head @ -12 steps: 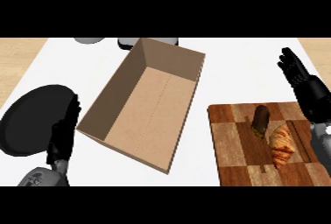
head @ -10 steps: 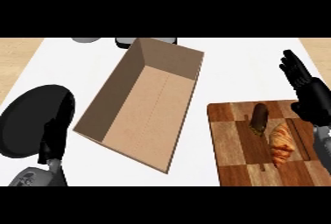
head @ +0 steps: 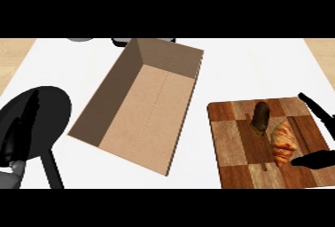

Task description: Pick the croissant from the cutting board and place it in the cardboard box

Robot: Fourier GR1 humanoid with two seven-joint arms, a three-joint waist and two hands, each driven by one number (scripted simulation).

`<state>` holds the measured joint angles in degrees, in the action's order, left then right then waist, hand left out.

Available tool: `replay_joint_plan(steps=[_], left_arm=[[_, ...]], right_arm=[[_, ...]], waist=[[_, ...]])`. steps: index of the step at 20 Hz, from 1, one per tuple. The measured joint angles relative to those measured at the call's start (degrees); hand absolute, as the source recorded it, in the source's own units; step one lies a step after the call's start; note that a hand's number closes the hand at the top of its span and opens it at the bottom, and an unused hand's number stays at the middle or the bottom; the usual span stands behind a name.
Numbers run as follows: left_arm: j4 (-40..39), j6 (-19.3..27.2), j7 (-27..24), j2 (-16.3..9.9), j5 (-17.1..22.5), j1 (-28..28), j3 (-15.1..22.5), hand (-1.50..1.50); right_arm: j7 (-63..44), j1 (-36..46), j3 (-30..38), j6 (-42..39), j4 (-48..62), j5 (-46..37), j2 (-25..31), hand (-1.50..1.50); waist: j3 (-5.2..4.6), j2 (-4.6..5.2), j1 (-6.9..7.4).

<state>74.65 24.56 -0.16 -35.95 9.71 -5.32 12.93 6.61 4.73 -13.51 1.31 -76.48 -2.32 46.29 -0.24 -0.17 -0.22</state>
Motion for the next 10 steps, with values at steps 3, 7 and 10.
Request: replay_joint_plan(steps=[3,7,10], left_arm=[[-1.35,-1.09,0.27,-0.64,-0.04,-0.40,-1.03,0.00],[-1.50,-3.08,0.54,-1.30,-0.19,-0.48,-2.44,0.00],[-2.02,-3.34,-0.19,-0.33,-0.87,-0.19,-2.37,0.00]], right_arm=[[8.16,-4.76,3.21,-0.40,1.84,3.27,-1.08,-1.50],[19.34,-7.52,6.94,-4.60,5.94,4.34,1.03,-1.50],[21.09,-7.24,7.08,-4.96,6.69,0.38,4.48,-1.50]], waist=[[0.19,0.07,-0.53],[0.25,0.11,-0.24],[0.25,0.14,0.04]])
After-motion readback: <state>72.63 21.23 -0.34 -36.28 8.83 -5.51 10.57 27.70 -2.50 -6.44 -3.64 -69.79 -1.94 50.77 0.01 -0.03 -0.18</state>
